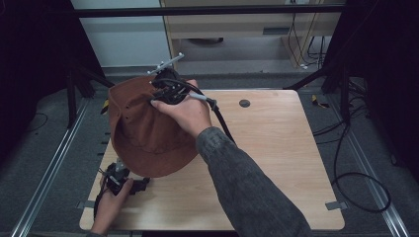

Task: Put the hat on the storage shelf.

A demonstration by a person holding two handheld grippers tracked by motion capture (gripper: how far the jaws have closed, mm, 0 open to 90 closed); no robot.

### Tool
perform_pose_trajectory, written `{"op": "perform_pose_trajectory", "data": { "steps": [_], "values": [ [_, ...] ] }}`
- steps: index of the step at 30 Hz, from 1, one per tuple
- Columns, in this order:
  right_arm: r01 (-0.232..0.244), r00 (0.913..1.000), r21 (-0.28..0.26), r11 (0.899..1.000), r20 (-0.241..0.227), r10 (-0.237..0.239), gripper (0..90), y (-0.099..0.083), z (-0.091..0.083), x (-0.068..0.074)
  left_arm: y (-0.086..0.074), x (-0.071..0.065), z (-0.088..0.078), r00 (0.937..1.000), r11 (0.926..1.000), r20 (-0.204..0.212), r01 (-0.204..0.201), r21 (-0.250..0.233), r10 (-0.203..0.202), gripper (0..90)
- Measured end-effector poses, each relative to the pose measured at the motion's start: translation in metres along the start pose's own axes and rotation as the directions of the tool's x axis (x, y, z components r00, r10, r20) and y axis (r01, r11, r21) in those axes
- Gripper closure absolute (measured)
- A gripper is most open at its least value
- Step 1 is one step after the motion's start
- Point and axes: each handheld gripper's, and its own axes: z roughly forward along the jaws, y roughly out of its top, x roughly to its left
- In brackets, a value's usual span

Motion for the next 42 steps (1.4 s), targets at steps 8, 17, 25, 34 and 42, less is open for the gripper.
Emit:
{"op": "perform_pose_trajectory", "data": {
  "steps": [8, 17, 25, 34, 42],
  "values": [
    [-0.001, 1.0, 0.002, 1.0, 0.004, 0.001, 53.0, 0.0, -0.002, 0.002, 0.0, 0.0, 0.0, 1.0, 1.0, 0.003, 0.001, 0.002, -0.001, 0.0],
    [0.046, 0.9988, 0.0, 0.999, 0.019, -0.046, 34.6, -0.003, -0.021, 0.014, 0.0, 0.0, 0.0, 1.0, 1.0, 0.001, 0.002, 0.0, -0.002, 0.0],
    [0.072, 0.9963, 0.016, 0.997, 0.045, -0.073, 20.9, -0.005, -0.039, 0.017, 0.0, 0.0, 0.0, 1.0, 1.0, 0.001, 0.001, 0.0, -0.001, 0.0],
    [0.053, 0.9958, 0.016, 0.998, 0.074, -0.054, 9.1, -0.012, -0.06, 0.003, 0.0, 0.0, 0.0, 1.0, 1.0, -0.001, 0.002, 0.0, -0.002, 0.0],
    [0.043, 0.9936, 0.001, 0.999, 0.104, -0.043, 7.4, -0.023, -0.08, -0.004, 0.0, -0.001, 0.0, 1.0, 1.0, -0.003, 0.004, -0.002, -0.004, 0.0]
  ]
}}
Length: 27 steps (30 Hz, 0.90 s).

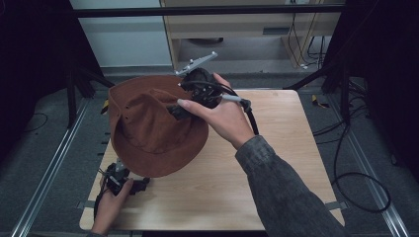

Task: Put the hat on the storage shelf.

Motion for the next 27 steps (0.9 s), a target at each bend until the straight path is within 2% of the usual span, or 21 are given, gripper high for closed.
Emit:
{"op": "perform_pose_trajectory", "data": {
  "steps": [4, 5, 6, 9, 11, 14, 17, 19, 20, 27],
  "values": [
    [0.001, 1.0, 0.003, 1.0, 0.003, -0.001, 7.3, -0.005, -0.002, -0.004, 0.0, 0.0, 0.0, 1.0, 1.0, 0.001, -0.002, 0.002, 0.002, 0.0],
    [0.001, 1.0, 0.001, 1.0, 0.006, -0.001, 7.3, -0.006, -0.002, -0.005, 0.0, 0.001, -0.001, 0.9999, 0.9997, 0.002, -0.017, 0.015, 0.017, 0.0],
    [-0.001, 1.0, -0.005, 1.0, 0.003, 0.001, 7.1, -0.008, -0.002, -0.005, 0.0, 0.0, 0.0, 1.0, 1.0, 0.0, -0.004, 0.003, 0.004, 0.0],
    [0.001, 1.0, -0.01, 1.0, 0.008, -0.001, 6.4, -0.011, -0.005, -0.006, 0.0, 0.0, 0.0, 1.0, 1.0, 0.0, 0.001, 0.0, -0.001, 0.0],
    [0.001, 0.9999, -0.026, 1.0, 0.013, -0.001, 6.2, -0.015, -0.01, -0.008, 0.0, 0.001, -0.001, 0.9999, 0.9998, 0.001, -0.014, 0.013, 0.014, 0.0],
    [0.003, 0.9997, -0.022, 1.0, 0.025, -0.002, 6.1, -0.019, -0.014, -0.009, 0.0, 0.0, 0.0, 1.0, 1.0, 0.001, -0.003, 0.004, 0.003, 0.0],
    [-0.009, 0.9997, -0.009, 1.0, 0.024, 0.009, 7.7, -0.027, -0.021, -0.014, 0.0, 0.001, -0.001, 0.9999, 0.9998, 0.004, -0.014, 0.014, 0.014, 0.0],
    [-0.017, 0.9984, 0.004, 1.0, 0.054, 0.017, 9.7, -0.036, -0.026, -0.021, 0.0, 0.0, 0.0, 1.0, 1.0, 0.001, 0.0, 0.001, 0.0, 0.0],
    [-0.017, 0.9984, 0.004, 1.0, 0.054, 0.017, 9.7, -0.036, -0.026, -0.021, 0.0, 0.0, 0.0, 1.0, 1.0, 0.001, -0.002, 0.001, 0.002, 0.0],
    [-0.064, 0.9911, -0.02, 0.998, 0.115, 0.066, 10.4, -0.068, -0.05, -0.041, 0.0, 0.0, 0.0, 1.0, 1.0, 0.0, -0.002, 0.001, 0.002, 0.0]
  ]
}}
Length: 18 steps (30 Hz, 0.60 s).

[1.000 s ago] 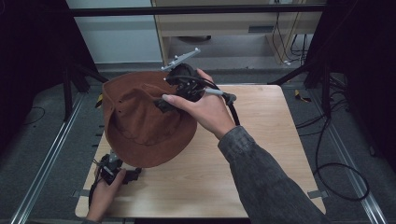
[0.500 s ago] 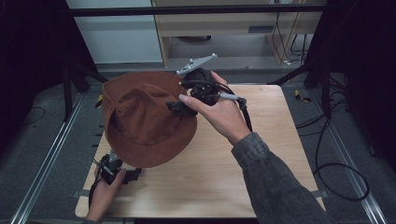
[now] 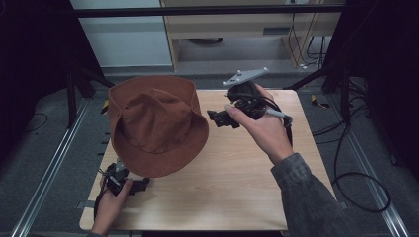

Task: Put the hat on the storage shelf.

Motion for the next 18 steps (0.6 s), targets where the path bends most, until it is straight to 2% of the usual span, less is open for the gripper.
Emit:
{"op": "perform_pose_trajectory", "data": {
  "steps": [5, 7, 10, 11, 16, 17, 18],
  "values": [
    [-0.016, 0.9996, -0.014, 1.0, 0.021, 0.017, 10.4, -0.017, -0.012, -0.01, 0.0, 0.0, 0.0, 1.0, 1.0, 0.0, 0.001, 0.0, -0.001, 0.0],
    [-0.017, 0.999, -0.013, 1.0, 0.041, 0.018, 10.4, -0.027, -0.017, -0.016, 0.0, 0.0, 0.0, 1.0, 1.0, 0.001, 0.003, 0.0, -0.003, 0.0],
    [-0.043, 0.9973, -0.029, 0.999, 0.058, 0.044, 11.1, -0.048, -0.023, -0.029, 0.0, 0.0, 0.0, 1.0, 1.0, 0.002, 0.0, 0.003, 0.0, 0.0],
    [-0.043, 0.9973, -0.029, 0.999, 0.058, 0.044, 11.1, -0.048, -0.023, -0.029, 0.0, 0.0, 0.0, 1.0, 1.0, 0.002, 0.0, 0.003, 0.0, 0.0],
    [-0.051, 0.995, -0.011, 0.999, 0.086, 0.052, 11.7, -0.077, -0.022, -0.04, 0.0, 0.0, 0.0, 1.0, 1.0, 0.002, 0.0, 0.003, 0.0, 0.0],
    [-0.056, 0.9939, 0.0, 0.998, 0.095, 0.056, 12.8, -0.088, -0.02, -0.042, 0.0, 0.0, 0.0, 1.0, 1.0, 0.001, 0.0, 0.003, 0.0, 0.0],
    [-0.056, 0.9939, 0.0, 0.998, 0.095, 0.056, 12.8, -0.088, -0.02, -0.042, 0.0, 0.0, 0.0, 1.0, 1.0, 0.002, 0.0, 0.003, 0.0, 0.0]
  ]
}}
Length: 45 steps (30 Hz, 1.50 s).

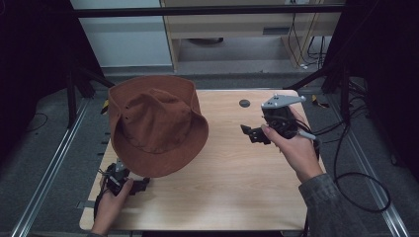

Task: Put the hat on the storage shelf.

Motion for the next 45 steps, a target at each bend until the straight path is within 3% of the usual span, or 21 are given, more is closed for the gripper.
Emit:
{"op": "perform_pose_trajectory", "data": {
  "steps": [2, 8, 11, 16, 21, 28, 31, 35, 39, 45],
  "values": [
    [0.011, 0.9999, 0.017, 1.0, 0.011, -0.012, 13.4, -0.017, 0.006, -0.002, 0.0, 0.0, 0.0, 1.0, 1.0, 0.0, 0.001, -0.001, -0.001, 0.0],
    [0.017, 0.9994, 0.049, 0.999, 0.029, -0.019, 13.4, -0.042, 0.021, -0.004, 0.0, 0.0, 0.0, 1.0, 1.0, 0.0, 0.001, -0.001, -0.001, 0.0],
    [0.017, 0.999, 0.082, 0.997, 0.038, -0.021, 14.0, -0.066, 0.04, -0.005, 0.0, 0.0, 0.0, 1.0, 1.0, 0.0, 0.001, -0.002, -0.001, 0.0],
    [0.02, 0.9979, 0.116, 0.993, 0.059, -0.027, 14.5, -0.091, 0.057, -0.003, 0.0, 0.0, 0.0, 1.0, 1.0, 0.0, 0.001, -0.001, -0.001, 0.0],
    [0.008, 0.999, 0.128, 0.992, 0.043, -0.013, 14.6, -0.108, 0.069, 0.0, 0.0, 0.0, 0.0, 1.0, 1.0, 0.0, 0.002, -0.001, -0.002, 0.0],
    [-0.064, 0.9975, 0.154, 0.986, 0.039, 0.059, 14.7, -0.137, 0.086, 0.001, 0.0, 0.0, 0.0, 1.0, 1.0, -0.001, 0.003, -0.001, -0.003, 0.0],
    [-0.132, 0.9905, 0.137, 0.982, 0.057, 0.125, 15.1, -0.147, 0.092, -0.007, 0.0, 0.0, 0.0, 1.0, 1.0, -0.001, 0.002, -0.001, -0.002, 0.0],
    [-0.202, 0.9784, 0.159, 0.966, 0.076, 0.192, 16.2, -0.159, 0.103, -0.011, 0.0, 0.0, 0.0, 1.0, 1.0, -0.001, 0.003, -0.002, -0.003, 0.0],
    [-0.215, 0.9753, 0.161, 0.963, 0.086, 0.203, 15.2, -0.162, 0.11, -0.009, 0.0, 0.0, 0.0, 1.0, 1.0, -0.001, 0.002, -0.001, -0.002, 0.0],
    [-0.242, 0.9656, 0.169, 0.955, 0.14, 0.22, 12.6, -0.171, 0.122, -0.008, 0.0, 0.0, 0.0, 1.0, 1.0, -0.001, 0.003, -0.002, -0.003, 0.0]
  ]
}}
